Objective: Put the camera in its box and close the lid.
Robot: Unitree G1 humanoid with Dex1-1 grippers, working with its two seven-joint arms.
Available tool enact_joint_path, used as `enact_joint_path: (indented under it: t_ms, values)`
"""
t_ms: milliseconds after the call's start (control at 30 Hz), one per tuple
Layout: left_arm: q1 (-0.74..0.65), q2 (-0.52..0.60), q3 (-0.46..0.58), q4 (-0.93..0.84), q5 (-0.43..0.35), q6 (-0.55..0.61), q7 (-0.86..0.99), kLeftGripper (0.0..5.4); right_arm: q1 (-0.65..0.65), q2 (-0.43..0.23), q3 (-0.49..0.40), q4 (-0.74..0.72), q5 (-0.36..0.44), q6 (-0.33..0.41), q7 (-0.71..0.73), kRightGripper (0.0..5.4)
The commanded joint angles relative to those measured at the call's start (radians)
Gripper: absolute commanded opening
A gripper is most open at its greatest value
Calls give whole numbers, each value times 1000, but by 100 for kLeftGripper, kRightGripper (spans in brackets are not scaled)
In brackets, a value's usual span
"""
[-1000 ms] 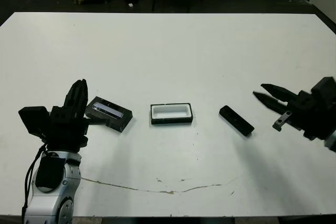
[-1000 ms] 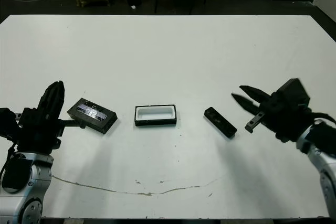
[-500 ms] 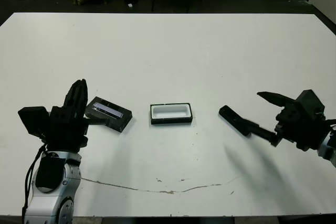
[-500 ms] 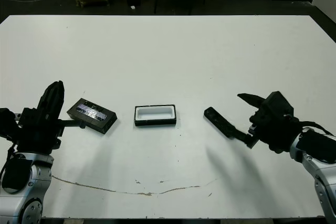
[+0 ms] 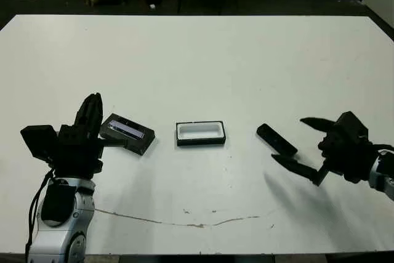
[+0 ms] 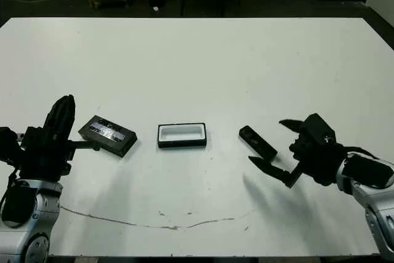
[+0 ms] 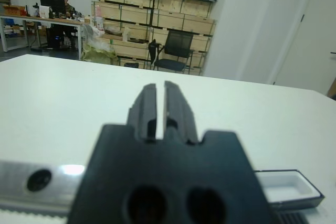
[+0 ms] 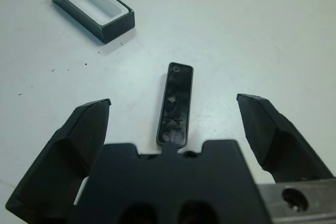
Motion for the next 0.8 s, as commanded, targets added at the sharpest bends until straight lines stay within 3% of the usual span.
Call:
enact_joint_path:
  t_ms: [33, 200, 800]
  values:
    - [15, 6, 5, 6, -2, 13, 1, 0, -13, -5, 20, 33, -5, 32, 11, 539]
    - [16, 3, 7, 6, -8, 17, 0, 0, -29, 8, 33, 69, 13, 64, 20, 539]
    - [21, 3, 6, 3, -7, 19, 1, 0, -30, 34, 90, 140, -20, 72, 17, 539]
